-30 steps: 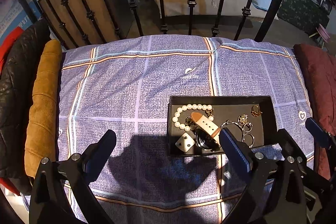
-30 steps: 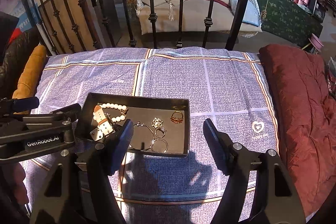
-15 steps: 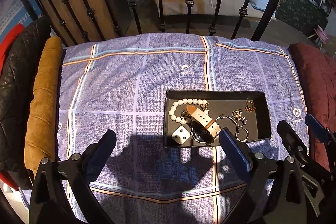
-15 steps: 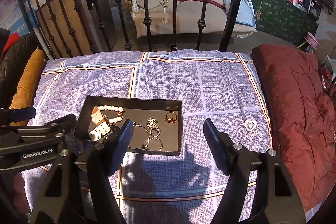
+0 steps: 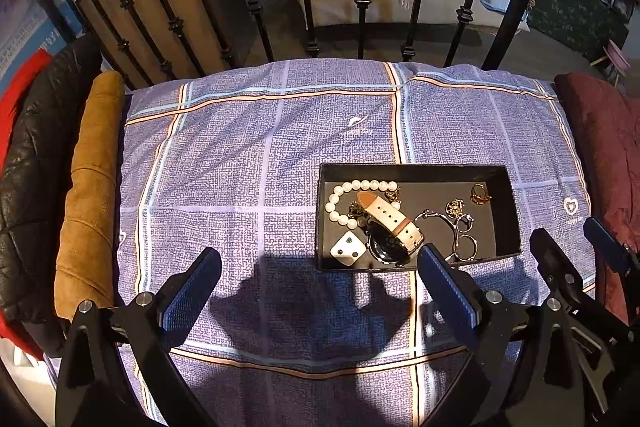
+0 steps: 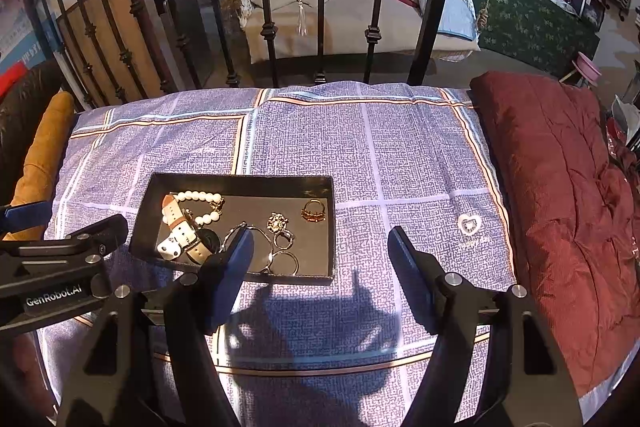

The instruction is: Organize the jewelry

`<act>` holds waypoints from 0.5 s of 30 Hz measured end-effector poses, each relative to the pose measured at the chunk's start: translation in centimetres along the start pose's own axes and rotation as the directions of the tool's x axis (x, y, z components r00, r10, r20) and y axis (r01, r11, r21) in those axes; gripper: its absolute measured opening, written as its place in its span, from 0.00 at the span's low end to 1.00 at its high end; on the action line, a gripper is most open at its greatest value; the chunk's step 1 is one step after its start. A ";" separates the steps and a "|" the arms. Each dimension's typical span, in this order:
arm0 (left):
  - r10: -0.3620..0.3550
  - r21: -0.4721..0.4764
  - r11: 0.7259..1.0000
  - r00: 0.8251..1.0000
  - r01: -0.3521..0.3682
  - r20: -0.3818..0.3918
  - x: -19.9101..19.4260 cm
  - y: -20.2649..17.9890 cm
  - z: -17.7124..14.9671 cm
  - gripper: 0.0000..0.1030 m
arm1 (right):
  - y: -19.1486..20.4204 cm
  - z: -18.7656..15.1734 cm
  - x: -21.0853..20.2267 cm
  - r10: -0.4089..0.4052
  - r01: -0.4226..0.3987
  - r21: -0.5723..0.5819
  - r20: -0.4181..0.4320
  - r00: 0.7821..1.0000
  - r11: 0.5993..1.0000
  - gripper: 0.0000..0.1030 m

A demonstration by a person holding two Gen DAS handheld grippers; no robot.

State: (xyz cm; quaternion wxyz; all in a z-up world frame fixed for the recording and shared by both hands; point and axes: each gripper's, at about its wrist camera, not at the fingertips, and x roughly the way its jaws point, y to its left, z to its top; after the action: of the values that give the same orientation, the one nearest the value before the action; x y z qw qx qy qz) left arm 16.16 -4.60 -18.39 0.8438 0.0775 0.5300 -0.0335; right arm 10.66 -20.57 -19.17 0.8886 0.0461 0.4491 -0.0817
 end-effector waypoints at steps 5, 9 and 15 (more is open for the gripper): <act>0.000 0.011 1.000 1.000 0.000 0.006 -0.2 -0.1 -0.1 0.94 | 0.1 -0.2 0.0 0.001 -0.001 -0.002 -0.004 1.000 1.000 0.68; -0.005 0.007 1.000 1.000 0.005 0.008 -0.4 -0.1 -0.2 0.94 | 0.3 -0.2 -0.1 0.000 0.000 -0.007 -0.005 1.000 1.000 0.68; -0.004 0.002 1.000 1.000 0.004 0.010 -0.6 0.2 -0.2 0.94 | 0.5 -0.3 -0.3 0.004 -0.004 -0.009 0.001 1.000 1.000 0.68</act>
State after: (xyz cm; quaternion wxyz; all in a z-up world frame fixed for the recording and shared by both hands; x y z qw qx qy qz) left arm 15.75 -4.38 -17.92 0.8464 0.0772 0.5257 -0.0360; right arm 10.40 -19.98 -19.08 0.8891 0.0428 0.4490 -0.0778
